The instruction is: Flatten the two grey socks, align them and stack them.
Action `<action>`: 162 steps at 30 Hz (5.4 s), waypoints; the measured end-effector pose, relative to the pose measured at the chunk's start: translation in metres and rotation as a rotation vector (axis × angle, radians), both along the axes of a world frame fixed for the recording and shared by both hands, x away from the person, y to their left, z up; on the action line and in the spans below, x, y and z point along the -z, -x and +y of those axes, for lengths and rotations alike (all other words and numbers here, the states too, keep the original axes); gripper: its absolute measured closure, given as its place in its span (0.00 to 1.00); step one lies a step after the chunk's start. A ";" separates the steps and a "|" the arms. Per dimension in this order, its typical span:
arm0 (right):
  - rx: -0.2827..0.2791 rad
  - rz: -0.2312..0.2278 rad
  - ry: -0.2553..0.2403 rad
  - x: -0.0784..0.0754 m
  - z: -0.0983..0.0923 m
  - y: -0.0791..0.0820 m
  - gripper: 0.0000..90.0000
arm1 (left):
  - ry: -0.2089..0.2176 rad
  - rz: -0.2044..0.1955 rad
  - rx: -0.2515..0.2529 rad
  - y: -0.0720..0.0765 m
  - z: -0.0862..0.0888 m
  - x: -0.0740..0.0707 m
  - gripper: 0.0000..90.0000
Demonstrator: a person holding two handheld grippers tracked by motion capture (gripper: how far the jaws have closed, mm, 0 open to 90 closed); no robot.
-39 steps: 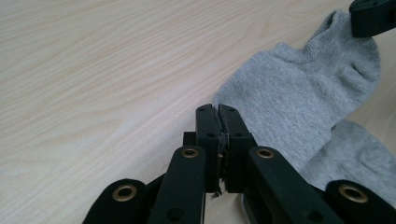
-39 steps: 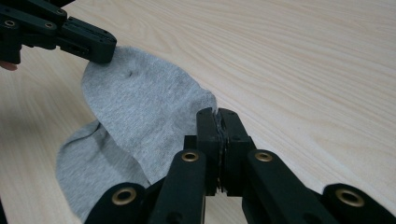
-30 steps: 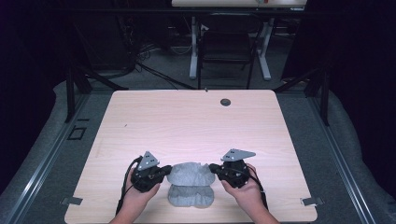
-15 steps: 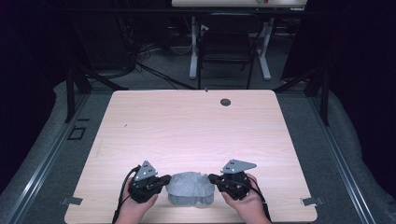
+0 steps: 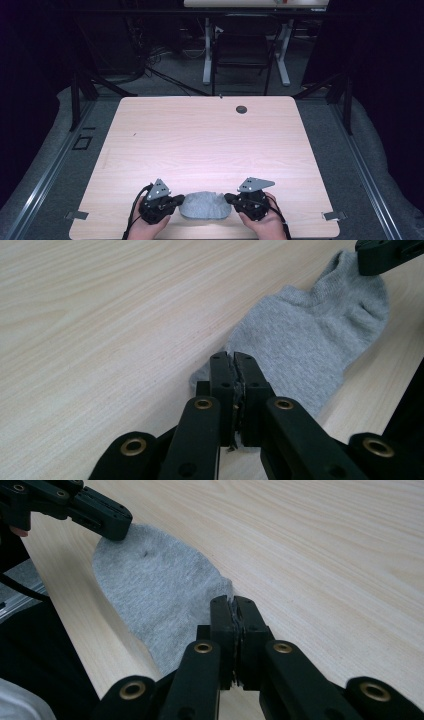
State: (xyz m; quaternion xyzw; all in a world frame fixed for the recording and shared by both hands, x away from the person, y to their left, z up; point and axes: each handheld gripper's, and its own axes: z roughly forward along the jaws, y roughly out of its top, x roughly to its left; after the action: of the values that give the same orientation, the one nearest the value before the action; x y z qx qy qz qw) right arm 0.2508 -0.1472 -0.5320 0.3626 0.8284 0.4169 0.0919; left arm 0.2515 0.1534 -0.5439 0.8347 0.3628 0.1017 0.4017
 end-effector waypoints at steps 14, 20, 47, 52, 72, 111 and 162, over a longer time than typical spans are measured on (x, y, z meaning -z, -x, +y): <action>0.011 0.030 0.030 0.015 0.000 -0.007 0.98 | -0.030 0.027 -0.002 -0.005 -0.003 0.016 0.98; 0.018 0.045 0.045 0.023 0.000 -0.011 0.98 | -0.039 0.035 -0.013 -0.006 -0.004 0.024 0.98; -0.019 -0.022 -0.018 0.018 0.005 -0.007 0.81 | 0.026 -0.022 0.014 0.001 -0.006 0.010 0.85; -0.066 -0.033 0.021 0.025 0.016 -0.005 0.75 | 0.009 -0.005 0.030 0.002 -0.010 0.015 0.81; -0.104 -0.011 0.091 0.044 0.024 -0.004 0.73 | -0.056 0.034 0.074 0.003 -0.011 0.030 0.75; -0.059 0.065 0.091 0.040 0.025 -0.043 0.78 | -0.012 0.045 0.018 -0.033 -0.008 0.032 0.76; -0.013 -0.041 0.047 0.007 0.020 -0.049 0.61 | 0.037 -0.018 -0.040 -0.039 0.008 0.002 0.55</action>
State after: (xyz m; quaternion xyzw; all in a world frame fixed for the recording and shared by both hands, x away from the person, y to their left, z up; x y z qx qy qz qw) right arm 0.2997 -0.1269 -0.5391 0.3464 0.8382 0.4052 0.1145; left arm 0.2906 0.1611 -0.5457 0.8188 0.3778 0.1104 0.4180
